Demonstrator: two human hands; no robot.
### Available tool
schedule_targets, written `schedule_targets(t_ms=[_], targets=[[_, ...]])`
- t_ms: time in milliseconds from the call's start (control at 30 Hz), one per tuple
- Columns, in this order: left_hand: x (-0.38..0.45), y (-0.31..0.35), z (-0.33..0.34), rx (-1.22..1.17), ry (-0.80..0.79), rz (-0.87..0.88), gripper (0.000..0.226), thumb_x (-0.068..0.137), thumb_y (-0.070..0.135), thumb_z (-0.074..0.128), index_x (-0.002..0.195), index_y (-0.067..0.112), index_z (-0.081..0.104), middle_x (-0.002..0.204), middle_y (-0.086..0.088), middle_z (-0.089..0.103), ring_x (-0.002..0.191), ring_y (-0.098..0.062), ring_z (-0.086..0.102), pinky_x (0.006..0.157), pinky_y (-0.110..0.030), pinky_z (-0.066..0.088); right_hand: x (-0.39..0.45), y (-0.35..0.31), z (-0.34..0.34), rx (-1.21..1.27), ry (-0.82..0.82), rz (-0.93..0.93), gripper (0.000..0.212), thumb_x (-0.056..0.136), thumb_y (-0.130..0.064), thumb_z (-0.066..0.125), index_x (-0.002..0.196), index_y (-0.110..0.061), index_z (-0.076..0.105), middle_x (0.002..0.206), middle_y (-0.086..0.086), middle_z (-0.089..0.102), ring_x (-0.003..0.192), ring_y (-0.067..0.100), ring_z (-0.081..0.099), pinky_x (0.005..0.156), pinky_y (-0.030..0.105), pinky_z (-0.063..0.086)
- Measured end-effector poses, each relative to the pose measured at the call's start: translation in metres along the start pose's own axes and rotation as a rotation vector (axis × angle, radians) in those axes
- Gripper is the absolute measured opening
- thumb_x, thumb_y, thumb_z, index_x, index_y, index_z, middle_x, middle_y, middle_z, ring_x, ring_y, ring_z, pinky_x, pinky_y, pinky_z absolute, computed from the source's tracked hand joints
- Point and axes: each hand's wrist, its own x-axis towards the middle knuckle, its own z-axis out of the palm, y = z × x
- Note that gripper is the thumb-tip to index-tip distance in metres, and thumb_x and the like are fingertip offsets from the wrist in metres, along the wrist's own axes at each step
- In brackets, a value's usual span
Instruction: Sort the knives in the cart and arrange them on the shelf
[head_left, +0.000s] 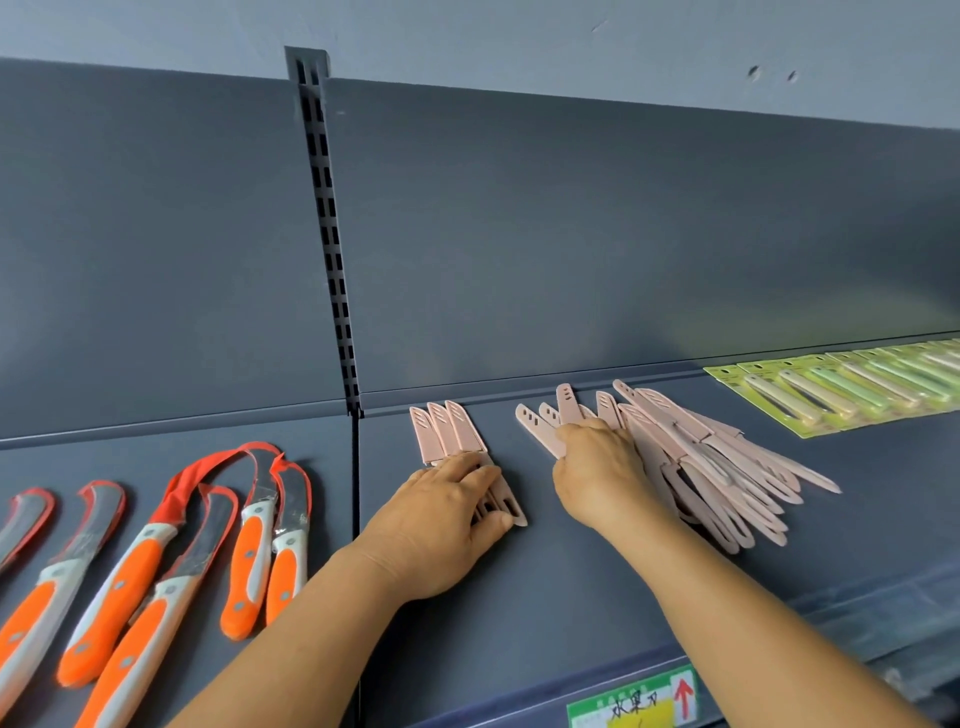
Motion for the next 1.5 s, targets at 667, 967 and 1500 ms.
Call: schedule_targets(t_ms=[667,967,1500], targets=[[-0.001,0.003,-0.001,-0.007,0.019,0.01,0.053,0.098,0.047,0.037,0.146,0.024,0.031,0.152,0.01,0.024,0.137,-0.013,0.026,0.111,-0.025,0.02,-0.016,-0.035,0.008,0.625,-0.129,-0.087,0.049,0.093,-0.007,0.036,0.139,-0.023,0.046,0.14,0.004,0.049,0.124,0.023,0.048,0.101,0.032,0.043],[-0.001,0.003,-0.001,-0.003,0.013,0.004,0.054,0.098,0.048,0.037,0.146,0.025,0.029,0.153,0.009,0.024,0.135,-0.016,0.03,0.111,-0.026,0.022,-0.012,-0.035,0.009,0.423,-0.109,-0.121,0.046,0.096,-0.012,0.035,0.141,-0.018,0.043,0.149,0.007,0.034,0.136,0.025,0.032,0.111,0.032,0.031],[0.005,0.016,-0.007,0.145,-0.065,0.051,0.059,0.099,0.049,0.032,0.151,0.024,0.019,0.158,0.004,0.016,0.144,-0.018,0.015,0.117,-0.03,0.01,-0.018,0.004,0.0,-0.08,0.02,-0.13,0.024,0.09,-0.003,0.046,0.11,-0.012,0.055,0.114,0.009,0.052,0.107,0.028,0.05,0.078,0.033,0.043]])
